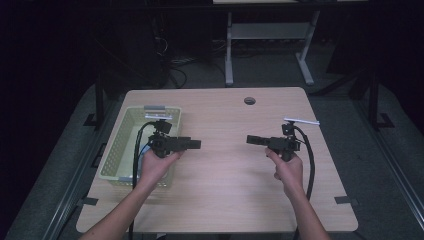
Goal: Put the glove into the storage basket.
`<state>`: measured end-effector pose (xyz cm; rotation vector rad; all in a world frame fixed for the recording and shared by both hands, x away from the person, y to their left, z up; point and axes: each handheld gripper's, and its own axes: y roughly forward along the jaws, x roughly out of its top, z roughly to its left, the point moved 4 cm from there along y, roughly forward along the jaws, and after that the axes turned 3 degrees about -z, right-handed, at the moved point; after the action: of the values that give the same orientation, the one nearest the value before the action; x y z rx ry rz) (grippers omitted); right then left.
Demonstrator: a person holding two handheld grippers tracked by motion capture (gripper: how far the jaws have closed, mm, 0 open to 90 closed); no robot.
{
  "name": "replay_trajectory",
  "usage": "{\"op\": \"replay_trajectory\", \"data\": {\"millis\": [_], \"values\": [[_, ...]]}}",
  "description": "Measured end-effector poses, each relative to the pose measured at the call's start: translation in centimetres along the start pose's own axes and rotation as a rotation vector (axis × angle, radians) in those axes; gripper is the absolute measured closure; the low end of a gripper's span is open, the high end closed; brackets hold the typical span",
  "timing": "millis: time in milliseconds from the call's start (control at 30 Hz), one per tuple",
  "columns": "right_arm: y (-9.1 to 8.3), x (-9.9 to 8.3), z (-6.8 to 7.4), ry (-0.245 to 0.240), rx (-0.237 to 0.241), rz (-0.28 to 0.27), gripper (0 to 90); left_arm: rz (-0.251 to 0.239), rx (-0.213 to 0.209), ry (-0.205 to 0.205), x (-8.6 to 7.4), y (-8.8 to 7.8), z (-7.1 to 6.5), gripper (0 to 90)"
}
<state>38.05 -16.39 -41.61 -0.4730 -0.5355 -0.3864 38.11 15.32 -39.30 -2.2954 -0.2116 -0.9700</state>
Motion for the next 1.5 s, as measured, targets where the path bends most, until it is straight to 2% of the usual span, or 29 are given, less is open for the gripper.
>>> {"op": "replay_trajectory", "data": {"millis": [367,467,600,767,933,1133,1233,1367,1500], "values": [[-2.2,0.1,-1.9,0.027,-0.018,-0.014,37.5,0.007,-0.016,0.003,0.0,1.6,-0.8,32.2],[-2.8,0.1,-2.3,0.018,-0.028,-0.014,37.4,0.013,-0.022,0.008,-0.1,2.1,-1.1,32.0],[-3.6,0.0,-3.0,0.028,-0.034,-0.017,37.4,0.012,-0.031,0.012,-0.3,2.9,-1.6,31.2],[-4.4,-0.4,-3.8,0.036,-0.048,-0.014,37.1,0.039,-0.05,0.024,-0.7,3.9,-2.1,30.1],[-5.3,-0.8,-4.4,0.037,-0.063,-0.014,36.8,0.036,-0.061,0.024,-1.1,4.6,-2.6,30.0],[-5.9,-1.7,-4.9,0.039,-0.071,-0.016,36.5,0.04,-0.067,0.045,-2.0,4.9,-3.0,29.8],[-6.2,-2.0,-5.0,0.041,-0.073,-0.014,36.5,0.041,-0.076,0.025,-2.5,5.1,-3.2,29.8],[-6.9,-2.4,-5.3,0.043,-0.083,-0.019,36.5,0.042,-0.076,0.042,-3.1,5.2,-3.3,29.5],[-7.2,-2.8,-5.6,0.05,-0.095,-0.017,36.6,0.035,-0.084,0.037,-3.7,5.2,-3.6,29.2]]}}
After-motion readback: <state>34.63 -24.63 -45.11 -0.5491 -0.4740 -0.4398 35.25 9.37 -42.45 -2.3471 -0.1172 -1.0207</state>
